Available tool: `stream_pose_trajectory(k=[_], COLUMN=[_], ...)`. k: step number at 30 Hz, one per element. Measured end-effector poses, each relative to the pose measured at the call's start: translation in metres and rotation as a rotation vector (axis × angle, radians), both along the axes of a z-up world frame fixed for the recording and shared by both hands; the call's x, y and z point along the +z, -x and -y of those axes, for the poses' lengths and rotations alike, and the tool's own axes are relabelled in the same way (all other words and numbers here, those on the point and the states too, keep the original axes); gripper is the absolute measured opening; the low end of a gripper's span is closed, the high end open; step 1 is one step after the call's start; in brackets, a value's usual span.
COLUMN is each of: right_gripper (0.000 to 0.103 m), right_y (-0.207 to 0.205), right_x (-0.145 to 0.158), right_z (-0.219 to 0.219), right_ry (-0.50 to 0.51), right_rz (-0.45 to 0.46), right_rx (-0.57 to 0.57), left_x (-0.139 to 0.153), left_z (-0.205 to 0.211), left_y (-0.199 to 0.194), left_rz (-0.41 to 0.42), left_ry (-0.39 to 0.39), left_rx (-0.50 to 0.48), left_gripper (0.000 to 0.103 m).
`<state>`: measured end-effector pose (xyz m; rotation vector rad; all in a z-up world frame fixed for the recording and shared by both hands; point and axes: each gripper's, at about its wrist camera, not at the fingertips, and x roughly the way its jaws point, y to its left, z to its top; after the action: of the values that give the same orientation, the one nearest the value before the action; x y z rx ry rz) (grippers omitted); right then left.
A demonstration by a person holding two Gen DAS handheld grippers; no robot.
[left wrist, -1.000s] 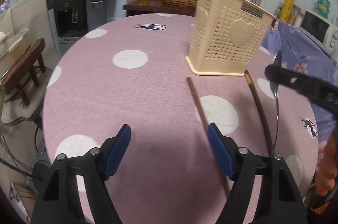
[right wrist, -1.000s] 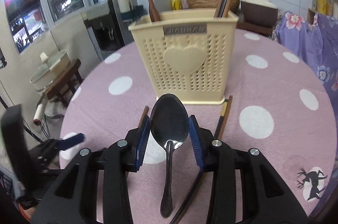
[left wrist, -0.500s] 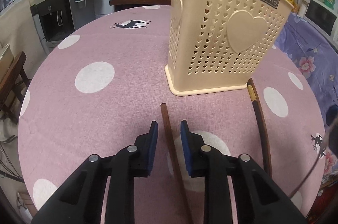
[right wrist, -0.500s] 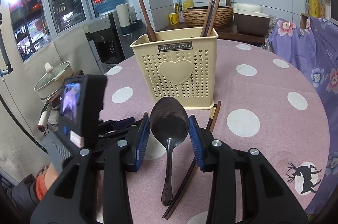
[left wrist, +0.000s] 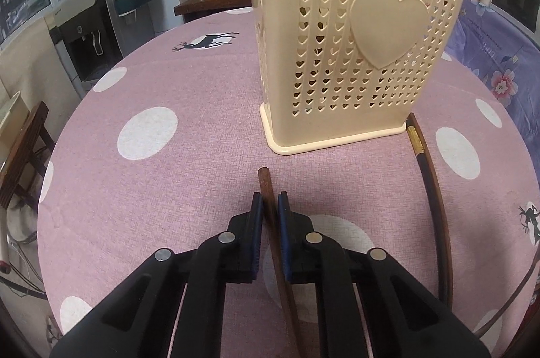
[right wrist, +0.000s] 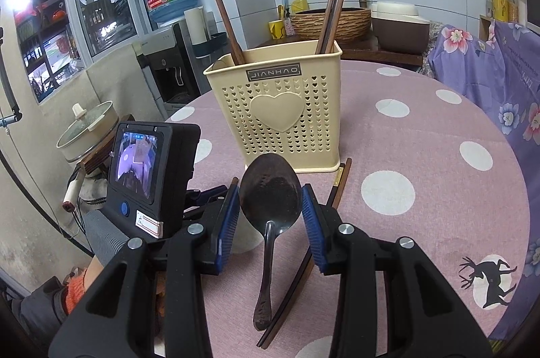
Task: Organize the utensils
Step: 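Close the left tool on a wooden chopstick while the right tool holds the spoon, then carry the wooden chopstick and steel spoon up over the basket with both tools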
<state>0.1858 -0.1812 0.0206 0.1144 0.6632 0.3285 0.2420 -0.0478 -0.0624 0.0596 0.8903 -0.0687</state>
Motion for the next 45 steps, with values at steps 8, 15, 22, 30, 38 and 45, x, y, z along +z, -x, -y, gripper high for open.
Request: stream_pose_trajectory(k=[8, 15, 22, 30, 38, 45], right_gripper=[0.038, 0.038, 0.038, 0.038, 0.038, 0.038], right_y=[0.002, 0.003, 0.003, 0.004, 0.005, 0.002], right_x=[0.0, 0.001, 0.001, 0.008, 0.01, 0.027], right_z=[-0.001, 0.0, 0.001, -0.002, -0.009, -0.008], right_ry=[0.003, 0.002, -0.002, 0.004, 0.012, -0.002], right_rz=[-0.001, -0.002, -0.003, 0.009, 0.024, 0.061], right_rx=[-0.009, -0.018, -0.019, -0.024, -0.008, 0.023], left_x=[-0.001, 0.018, 0.088, 0.141, 0.14, 0.164], left_z=[0.001, -0.011, -0.048, -0.079, -0.084, -0.082], left_y=[0.001, 0.006, 0.037, 0.07, 0.074, 0.075], left_rz=[0.006, 0.047, 0.178, 0.32, 0.326, 0.371], left_ry=[0.013, 0.067, 0.229, 0.309, 0.345, 0.363], left_rx=[-0.003, -0.01, -0.017, -0.006, -0.004, -0.041], left_gripper=[0.009, 0.009, 0.008, 0.008, 0.008, 0.008])
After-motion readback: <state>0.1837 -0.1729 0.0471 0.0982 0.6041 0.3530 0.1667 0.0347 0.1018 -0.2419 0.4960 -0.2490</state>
